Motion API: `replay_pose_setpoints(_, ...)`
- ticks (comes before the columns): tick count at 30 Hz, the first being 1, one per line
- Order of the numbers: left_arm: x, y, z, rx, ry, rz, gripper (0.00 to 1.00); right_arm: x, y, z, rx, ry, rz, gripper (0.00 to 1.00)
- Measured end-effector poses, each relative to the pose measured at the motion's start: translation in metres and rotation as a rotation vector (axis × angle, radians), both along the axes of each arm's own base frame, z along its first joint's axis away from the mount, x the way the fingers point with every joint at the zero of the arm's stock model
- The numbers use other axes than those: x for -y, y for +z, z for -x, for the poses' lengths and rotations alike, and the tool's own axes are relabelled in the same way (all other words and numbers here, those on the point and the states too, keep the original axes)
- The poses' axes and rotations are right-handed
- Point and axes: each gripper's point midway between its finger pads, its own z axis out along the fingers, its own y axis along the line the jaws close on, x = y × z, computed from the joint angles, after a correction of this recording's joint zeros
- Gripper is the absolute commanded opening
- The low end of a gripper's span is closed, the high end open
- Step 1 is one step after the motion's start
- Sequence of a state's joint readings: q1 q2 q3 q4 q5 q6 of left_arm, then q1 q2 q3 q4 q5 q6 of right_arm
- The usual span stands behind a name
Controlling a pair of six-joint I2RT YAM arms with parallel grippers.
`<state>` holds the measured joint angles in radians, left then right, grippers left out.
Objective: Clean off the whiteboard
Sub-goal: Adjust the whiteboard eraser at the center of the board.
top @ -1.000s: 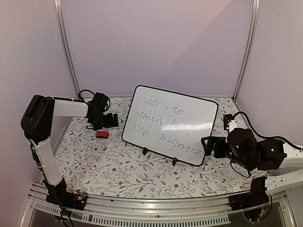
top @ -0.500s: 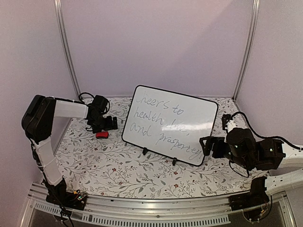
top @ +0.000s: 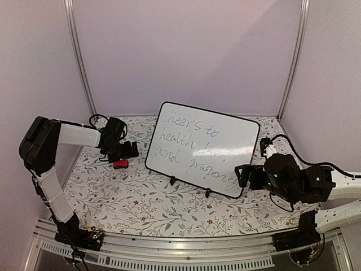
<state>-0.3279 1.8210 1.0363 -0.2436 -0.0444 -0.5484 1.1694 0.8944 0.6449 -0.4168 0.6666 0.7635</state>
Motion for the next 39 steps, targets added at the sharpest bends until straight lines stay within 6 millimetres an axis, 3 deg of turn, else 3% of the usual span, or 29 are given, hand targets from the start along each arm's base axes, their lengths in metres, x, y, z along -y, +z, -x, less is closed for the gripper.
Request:
replay_pose_setpoints(10,-0.005,0.006,0.020,-0.010,0.033,0.031,1.00,-0.007,-0.006,-0.002,-0.006,0.017,0.042,0.99)
replay_pose_setpoints(19,-0.013,0.036,0.018,0.062,0.065,0.028,1.00,-0.010,-0.004,-0.002,-0.007,0.025,0.038,0.99)
replay_pose_setpoints(26,-0.018,0.029,0.020,0.045,0.079,0.009,1.00,-0.011,-0.005,-0.002,-0.010,0.028,0.036,0.99)
replay_pose_setpoints(39,-0.026,0.001,0.046,-0.021,0.075,-0.005,1.00,-0.013,-0.005,-0.002,-0.013,0.032,0.038,0.99)
